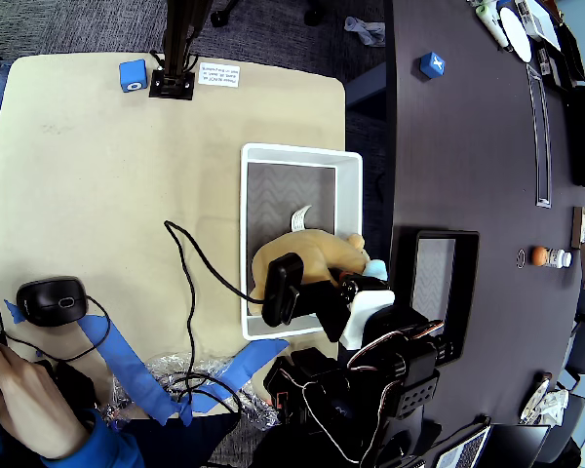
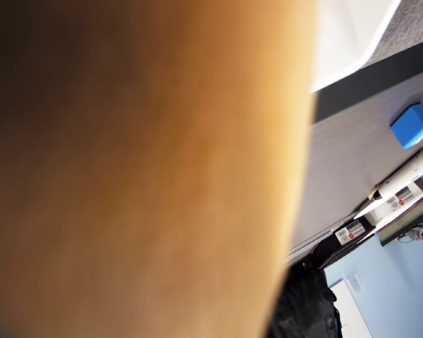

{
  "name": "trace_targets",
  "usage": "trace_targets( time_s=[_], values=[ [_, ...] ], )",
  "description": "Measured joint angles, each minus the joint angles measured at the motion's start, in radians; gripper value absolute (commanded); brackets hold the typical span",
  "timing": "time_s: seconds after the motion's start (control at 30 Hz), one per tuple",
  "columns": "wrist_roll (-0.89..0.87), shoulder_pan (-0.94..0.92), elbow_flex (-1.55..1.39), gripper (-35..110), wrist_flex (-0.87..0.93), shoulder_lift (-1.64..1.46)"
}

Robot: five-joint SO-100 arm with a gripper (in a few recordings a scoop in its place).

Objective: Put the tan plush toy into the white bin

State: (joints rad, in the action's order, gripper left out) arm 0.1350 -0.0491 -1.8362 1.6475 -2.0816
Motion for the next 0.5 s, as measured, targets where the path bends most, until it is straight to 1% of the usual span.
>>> trace_targets(
  time_s=[0.27, 0.5],
  values=[
    [0.0, -0.008, 0.0, 3, 0.0, 0.0],
    [0.0, -0.008, 0.0, 20, 0.0, 0.0]
  ],
)
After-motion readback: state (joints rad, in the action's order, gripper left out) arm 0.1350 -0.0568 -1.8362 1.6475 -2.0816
